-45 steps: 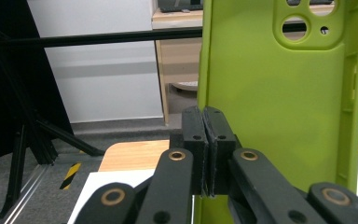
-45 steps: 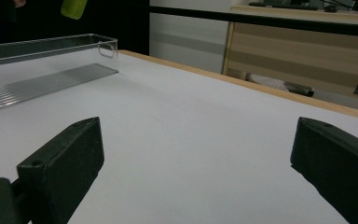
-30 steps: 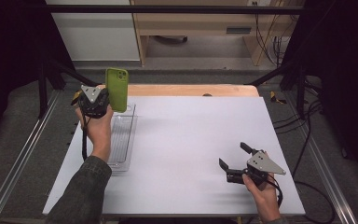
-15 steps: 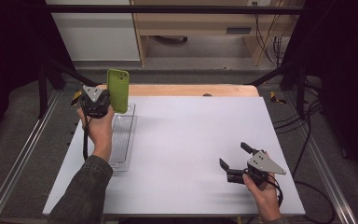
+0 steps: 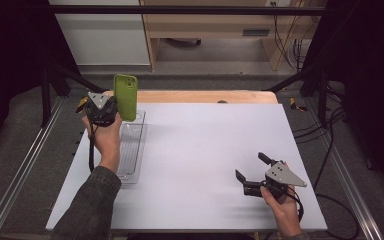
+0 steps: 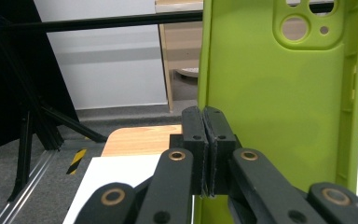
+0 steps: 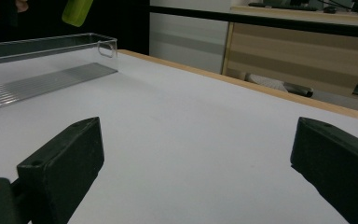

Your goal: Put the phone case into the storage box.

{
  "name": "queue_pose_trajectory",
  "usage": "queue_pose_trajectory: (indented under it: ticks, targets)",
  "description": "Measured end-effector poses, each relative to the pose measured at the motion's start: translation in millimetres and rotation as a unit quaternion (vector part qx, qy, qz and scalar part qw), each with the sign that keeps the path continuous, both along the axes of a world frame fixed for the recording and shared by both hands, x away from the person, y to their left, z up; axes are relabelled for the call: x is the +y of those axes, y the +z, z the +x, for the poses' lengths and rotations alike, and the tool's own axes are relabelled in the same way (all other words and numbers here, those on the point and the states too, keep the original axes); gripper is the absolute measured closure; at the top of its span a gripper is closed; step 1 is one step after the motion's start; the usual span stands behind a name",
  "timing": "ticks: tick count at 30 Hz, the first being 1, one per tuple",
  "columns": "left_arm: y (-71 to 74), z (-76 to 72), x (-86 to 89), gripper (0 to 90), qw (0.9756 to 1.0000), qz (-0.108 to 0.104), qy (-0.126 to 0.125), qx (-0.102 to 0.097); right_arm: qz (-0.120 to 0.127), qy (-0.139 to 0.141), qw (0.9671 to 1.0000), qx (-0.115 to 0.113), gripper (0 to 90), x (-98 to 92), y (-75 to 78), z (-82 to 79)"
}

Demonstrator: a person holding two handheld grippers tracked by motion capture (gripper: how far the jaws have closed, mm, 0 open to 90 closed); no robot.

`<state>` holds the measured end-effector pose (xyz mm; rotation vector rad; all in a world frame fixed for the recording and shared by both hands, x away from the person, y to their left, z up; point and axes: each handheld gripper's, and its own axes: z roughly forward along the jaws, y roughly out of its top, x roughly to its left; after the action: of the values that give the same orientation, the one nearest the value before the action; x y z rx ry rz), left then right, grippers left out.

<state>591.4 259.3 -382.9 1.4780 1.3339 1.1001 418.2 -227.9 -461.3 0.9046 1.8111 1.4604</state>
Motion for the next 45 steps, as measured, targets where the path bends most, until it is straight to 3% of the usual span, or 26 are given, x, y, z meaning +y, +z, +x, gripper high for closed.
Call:
queue_pose_trajectory:
  ticks: [24,45]
  targets:
    - [-4.1,3.6,0.6,87.7,0.9999,-0.006,0.001,0.011,-0.003,0.0,1.0,0.0,2.9,-0.9,-0.2,0.0]
    - [-19.0,10.6,-3.6,87.7,0.9995,-0.014,0.003,0.029,-0.003,0.001,1.0,0.002,2.9,-1.1,-0.2,0.0]
